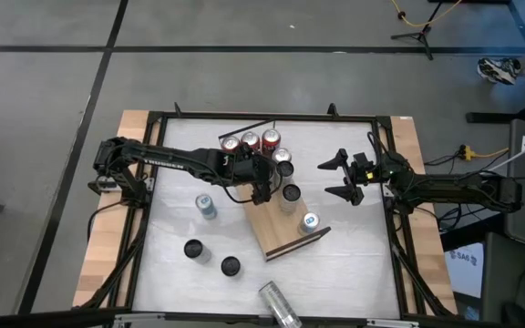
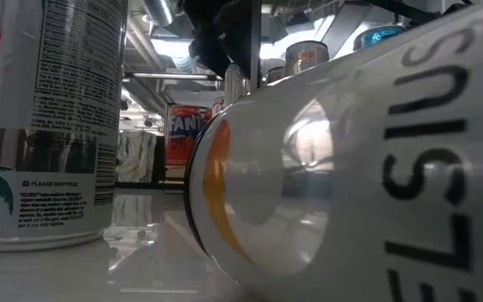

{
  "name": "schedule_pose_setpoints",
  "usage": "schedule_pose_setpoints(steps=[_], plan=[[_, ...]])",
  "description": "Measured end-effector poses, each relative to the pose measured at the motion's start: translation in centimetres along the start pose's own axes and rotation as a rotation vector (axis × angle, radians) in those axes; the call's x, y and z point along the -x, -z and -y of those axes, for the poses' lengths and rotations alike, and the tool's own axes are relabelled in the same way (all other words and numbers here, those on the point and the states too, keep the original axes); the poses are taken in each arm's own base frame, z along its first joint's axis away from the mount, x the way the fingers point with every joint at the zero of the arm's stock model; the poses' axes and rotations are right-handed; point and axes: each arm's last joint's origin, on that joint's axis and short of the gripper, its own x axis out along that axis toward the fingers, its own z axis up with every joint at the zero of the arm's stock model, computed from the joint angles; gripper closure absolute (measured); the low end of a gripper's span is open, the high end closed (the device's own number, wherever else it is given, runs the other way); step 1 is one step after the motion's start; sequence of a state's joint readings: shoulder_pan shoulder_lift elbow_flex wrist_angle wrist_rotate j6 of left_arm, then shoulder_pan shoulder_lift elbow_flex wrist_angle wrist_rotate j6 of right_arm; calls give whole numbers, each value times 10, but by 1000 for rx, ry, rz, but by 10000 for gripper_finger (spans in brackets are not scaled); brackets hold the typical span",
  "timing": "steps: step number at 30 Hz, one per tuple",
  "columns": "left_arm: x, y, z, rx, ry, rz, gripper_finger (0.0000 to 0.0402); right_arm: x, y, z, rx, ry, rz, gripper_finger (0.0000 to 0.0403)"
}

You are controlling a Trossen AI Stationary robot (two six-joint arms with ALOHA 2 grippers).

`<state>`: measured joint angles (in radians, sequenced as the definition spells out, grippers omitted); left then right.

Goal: Place canned beverage on shelf
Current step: Adjust the yellow soda can on the shelf, then align the blue soda can with the other blue soda can

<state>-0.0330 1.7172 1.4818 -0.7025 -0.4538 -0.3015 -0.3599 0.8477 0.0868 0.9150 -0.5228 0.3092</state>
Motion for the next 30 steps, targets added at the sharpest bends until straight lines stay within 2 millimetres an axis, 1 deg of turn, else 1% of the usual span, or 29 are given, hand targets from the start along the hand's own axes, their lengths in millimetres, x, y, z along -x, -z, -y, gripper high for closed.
schedule_pose_setpoints(steps=[6,11,17,23,27,30], plan=[[3,-1,3,-1,12,12,49,0,0,0,0,0,0,4],[13,-11,6,9,31,50,49,0,0,0,0,0,0,4],[35,-30,10,24,72,126,49,0,0,0,0,0,-1,4],[59,-42,23,9,211,171,49,0,0,0,-1,0,-1,4],[75,-45,34,-6,320,183,49,0,0,0,-1,0,-1,4],[84,-44,43,12,365,194,49,0,0,0,-1,0,-1,4]])
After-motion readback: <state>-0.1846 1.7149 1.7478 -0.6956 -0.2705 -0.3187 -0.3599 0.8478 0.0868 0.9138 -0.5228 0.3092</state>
